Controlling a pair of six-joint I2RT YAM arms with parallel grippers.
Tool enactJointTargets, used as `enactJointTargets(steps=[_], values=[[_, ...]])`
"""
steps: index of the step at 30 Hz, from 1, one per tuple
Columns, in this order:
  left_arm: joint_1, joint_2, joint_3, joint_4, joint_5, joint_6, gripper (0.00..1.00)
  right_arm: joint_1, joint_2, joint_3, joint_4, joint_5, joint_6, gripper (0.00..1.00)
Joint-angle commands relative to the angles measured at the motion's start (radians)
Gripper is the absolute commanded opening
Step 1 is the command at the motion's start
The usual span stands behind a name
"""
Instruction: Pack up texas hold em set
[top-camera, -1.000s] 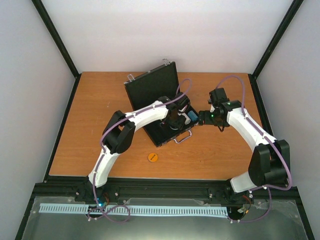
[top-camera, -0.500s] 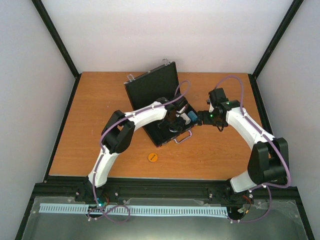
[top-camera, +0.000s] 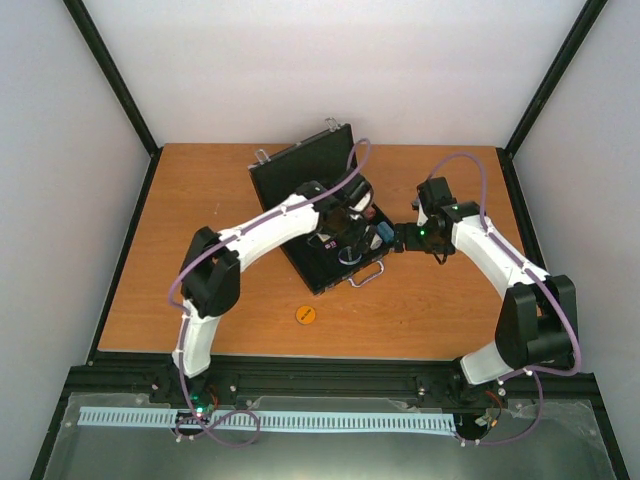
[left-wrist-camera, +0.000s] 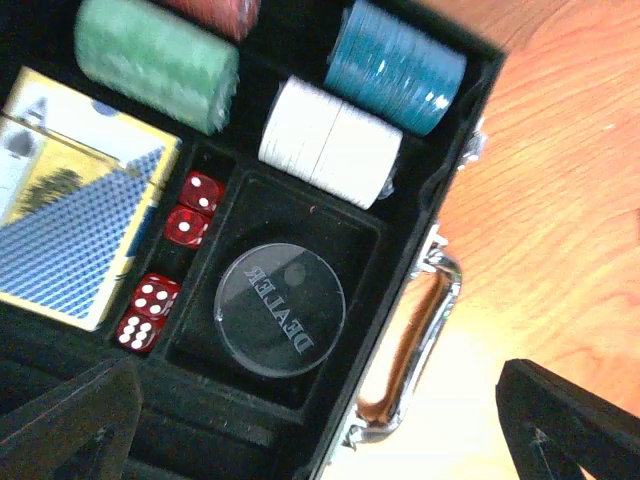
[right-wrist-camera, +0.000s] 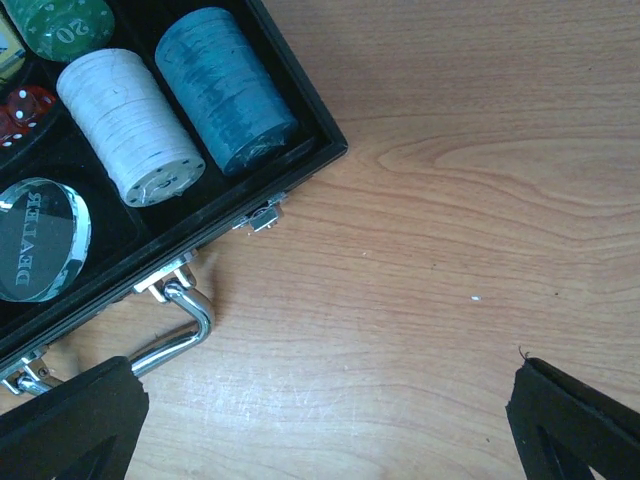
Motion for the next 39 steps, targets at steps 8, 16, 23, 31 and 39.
enactJointTargets(steps=[8,16,23,31,39], values=[[0.031,-0.321,-0.264,-0.081,-0.118,-0.107,1.00,0.003,-0.048,0.008,-0.015,-0.068,-0.055,1.00],[0.123,-0.570,-0.670,-0.052,-0.173,-0.230,1.00,0.130,0.042,0.130,-0.030,-0.270,-0.081,1.00],[0.154,-0.636,-0.855,-0.022,-0.203,-0.300,1.00,0.208,0.158,0.189,0.000,-0.376,-0.030,1.00],[0.180,-0.655,-0.979,0.037,-0.185,-0.326,1.00,0.275,0.317,0.308,0.005,-0.450,-0.006,1.00],[0.205,-0.617,-0.992,0.064,-0.171,-0.318,1.00,0.286,0.412,0.349,-0.019,-0.482,0.007,1.00]])
